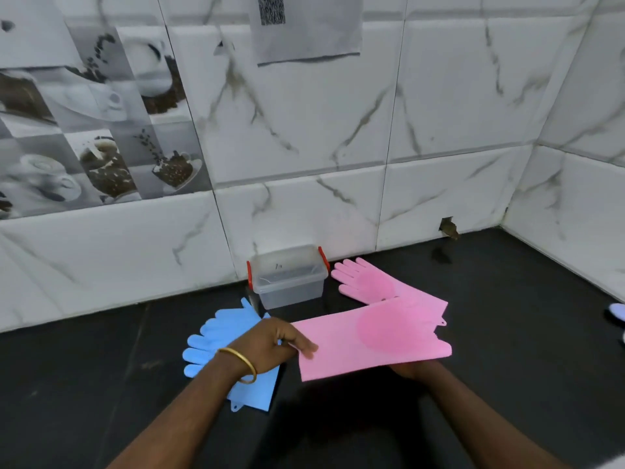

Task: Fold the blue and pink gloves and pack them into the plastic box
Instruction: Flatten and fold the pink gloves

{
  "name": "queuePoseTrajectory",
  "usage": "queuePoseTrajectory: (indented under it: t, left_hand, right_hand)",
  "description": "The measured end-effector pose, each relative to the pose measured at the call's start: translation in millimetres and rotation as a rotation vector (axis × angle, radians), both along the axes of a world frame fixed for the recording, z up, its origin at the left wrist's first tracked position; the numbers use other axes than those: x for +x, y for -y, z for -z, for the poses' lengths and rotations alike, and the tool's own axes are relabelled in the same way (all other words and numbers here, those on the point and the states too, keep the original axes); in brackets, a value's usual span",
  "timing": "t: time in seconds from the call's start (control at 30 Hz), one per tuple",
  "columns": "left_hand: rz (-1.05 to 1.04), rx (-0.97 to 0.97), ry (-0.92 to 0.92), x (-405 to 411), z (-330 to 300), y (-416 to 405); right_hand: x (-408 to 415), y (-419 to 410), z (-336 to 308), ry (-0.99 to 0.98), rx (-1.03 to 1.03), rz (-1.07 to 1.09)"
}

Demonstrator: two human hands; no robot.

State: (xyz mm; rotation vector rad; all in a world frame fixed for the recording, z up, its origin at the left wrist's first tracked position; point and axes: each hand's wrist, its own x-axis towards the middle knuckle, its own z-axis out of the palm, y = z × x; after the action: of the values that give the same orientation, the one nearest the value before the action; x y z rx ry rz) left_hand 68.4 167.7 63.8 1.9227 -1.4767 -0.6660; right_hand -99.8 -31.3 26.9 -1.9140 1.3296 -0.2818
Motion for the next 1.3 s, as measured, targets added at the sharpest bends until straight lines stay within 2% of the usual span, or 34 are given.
queuePoseTrajectory:
  t: [0.03, 0.07, 0.1, 0.17, 0.2, 0.23, 0.27, 0.3, 0.33, 0.47, 0.63, 0.83, 0.93, 1.1, 1.3]
  left_hand:
    - [-0.030, 0.022, -0.016, -3, 17, -3]
    - [-0.056, 0.048, -0.022, -7, 33, -6]
    - [-0.081, 0.072, -0.017, -11, 48, -9]
    - [-0.143, 0.104, 0.027, -18, 72, -15]
    - [-0.174, 0.114, 0.061, -21, 81, -18]
    - [-0.192, 0.126, 0.094, -23, 87, -20]
    - [-0.200, 0.146, 0.117, -25, 92, -22]
    - [-0.200, 0.171, 0.130, -27, 96, -23]
    - [-0.195, 0.203, 0.141, -29, 100, -25]
    - [-0.166, 0.299, 0.182, -36, 105, -30]
    - [-0.169, 0.345, 0.267, -43, 101, -31]
    - [-0.290, 0.423, 0.364, -55, 95, -22]
    - [-0.343, 0.504, 0.336, -64, 89, -10]
    - [-0.391, 0.624, 0.334, -72, 79, 14]
    - [-0.493, 0.730, 0.351, -79, 74, 37]
  right_hand:
    - [-9, -2, 15, -0.003, 0.007, 0.083]
    - [-17, -8, 21, 0.076, 0.202, -0.003]
    - [-14, -12, 14, 0.229, 0.275, -0.057]
    - [-5, -10, 31, 0.085, 0.052, 0.044]
    - [-18, -4, 36, -0.056, 0.115, -0.027]
    - [-36, -2, 45, -0.282, 0.091, -0.082]
    - [-44, 15, 61, -0.366, -0.053, -0.233]
    - [-50, 31, 67, -0.425, -0.153, -0.378]
    - [-62, 44, 76, -0.516, -0.146, -0.572]
    - [-64, 61, 87, -0.607, -0.187, -0.531]
    - [-72, 80, 94, -0.503, -0.263, -0.466]
    - [-83, 96, 88, -0.308, -0.427, -0.372]
    - [-82, 112, 87, -0.315, -0.472, -0.424]
    - [-84, 138, 98, -0.454, -0.599, -0.558]
    - [-82, 175, 104, -0.435, -0.593, -0.586]
